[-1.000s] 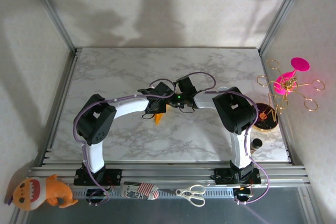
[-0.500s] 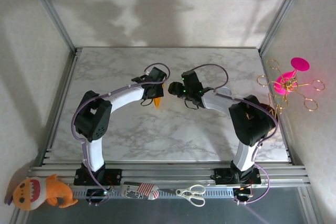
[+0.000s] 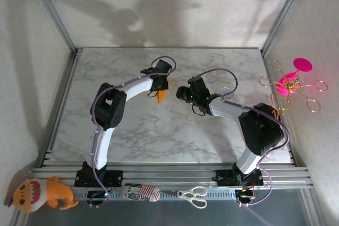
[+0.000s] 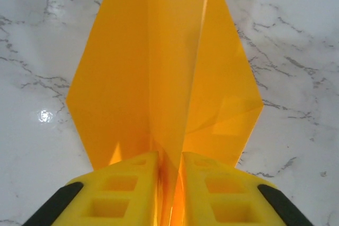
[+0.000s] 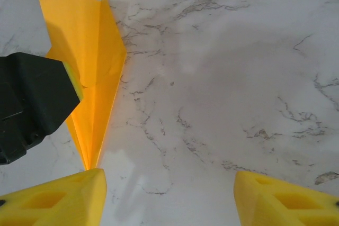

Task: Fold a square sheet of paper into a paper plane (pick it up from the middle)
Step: Move the paper plane to the top-center of the table.

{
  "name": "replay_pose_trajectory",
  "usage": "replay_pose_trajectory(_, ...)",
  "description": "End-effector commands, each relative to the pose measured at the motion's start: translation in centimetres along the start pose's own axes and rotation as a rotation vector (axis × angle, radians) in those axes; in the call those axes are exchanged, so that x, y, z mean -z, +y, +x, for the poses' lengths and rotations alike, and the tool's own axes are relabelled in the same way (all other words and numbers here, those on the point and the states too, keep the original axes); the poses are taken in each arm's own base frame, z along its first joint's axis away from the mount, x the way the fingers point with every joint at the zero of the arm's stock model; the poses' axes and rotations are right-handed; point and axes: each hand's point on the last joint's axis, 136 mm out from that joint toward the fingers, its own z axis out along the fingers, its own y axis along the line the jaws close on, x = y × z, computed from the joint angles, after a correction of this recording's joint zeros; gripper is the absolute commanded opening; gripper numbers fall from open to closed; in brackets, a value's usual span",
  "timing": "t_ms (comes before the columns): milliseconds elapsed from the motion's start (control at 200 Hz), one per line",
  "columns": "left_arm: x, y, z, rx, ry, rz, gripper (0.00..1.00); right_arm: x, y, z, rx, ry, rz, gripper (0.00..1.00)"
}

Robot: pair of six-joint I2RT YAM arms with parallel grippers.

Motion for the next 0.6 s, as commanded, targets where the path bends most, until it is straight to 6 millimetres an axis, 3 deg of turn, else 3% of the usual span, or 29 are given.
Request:
replay_pose_trajectory(0, -0.4, 0.2, 0.4, -0.024, 0.033, -0.017, 0.22, 0.0, -0.1, -0.2, 0.008, -0.003, 0.009, 0.65)
replay_pose_trajectory(591, -1.9, 0.8, 1.4, -0.042, 0.065, -0.054, 0.31, -0.7, 0.0, 0.2, 0.004, 0.026, 0.006, 0.64)
